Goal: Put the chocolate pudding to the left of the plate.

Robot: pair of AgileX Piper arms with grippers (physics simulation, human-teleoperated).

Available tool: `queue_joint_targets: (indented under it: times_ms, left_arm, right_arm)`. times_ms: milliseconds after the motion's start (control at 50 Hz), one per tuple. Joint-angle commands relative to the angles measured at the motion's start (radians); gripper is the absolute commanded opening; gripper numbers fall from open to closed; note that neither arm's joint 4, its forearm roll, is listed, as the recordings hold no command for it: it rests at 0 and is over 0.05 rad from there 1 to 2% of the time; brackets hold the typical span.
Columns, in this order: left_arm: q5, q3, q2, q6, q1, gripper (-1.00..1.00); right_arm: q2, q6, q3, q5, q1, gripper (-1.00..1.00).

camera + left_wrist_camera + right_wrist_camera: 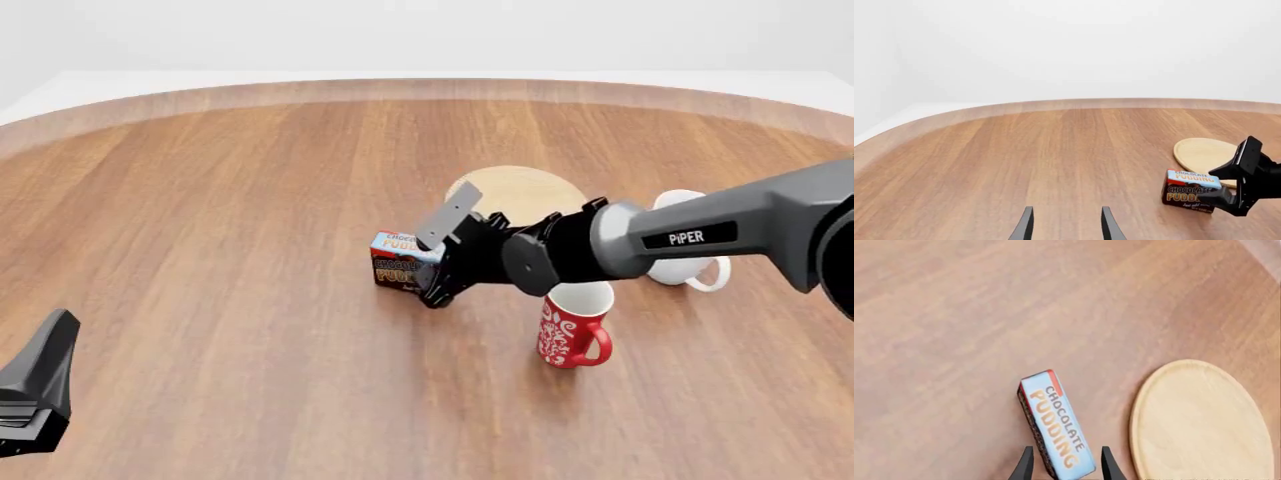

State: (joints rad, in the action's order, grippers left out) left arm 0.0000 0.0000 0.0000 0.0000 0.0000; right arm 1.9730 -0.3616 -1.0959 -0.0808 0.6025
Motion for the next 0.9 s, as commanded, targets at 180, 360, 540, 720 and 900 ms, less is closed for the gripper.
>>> queue_joint_targets:
  times_ms: [180,360,540,720,900]
  left_arm:
    - [0.000,0.000,0.000,0.000,0.000,1.00]
    - [0.000,0.000,0.000,0.000,0.000,1.00]
    - [0.000,0.000,0.000,0.000,0.000,1.00]
    - [0.000,0.000,0.000,0.000,0.000,1.00]
    - [0.000,0.000,0.000,0.000,0.000,1.00]
  right_arm:
    - [-0.008,-0.007,0.023,-0.021,0.000,-1.00]
    - [-0.027,-0.008,0.032,-0.026,0.003,-1.00]
    - [-0.120,0.004,0.069,-0.010,0.010,-1.00]
    - [-0.216,-0.015,0.092,0.032,-0.006,-1.00]
    - [-0.272,-0.021,0.088,0.069,-0.011,-1.00]
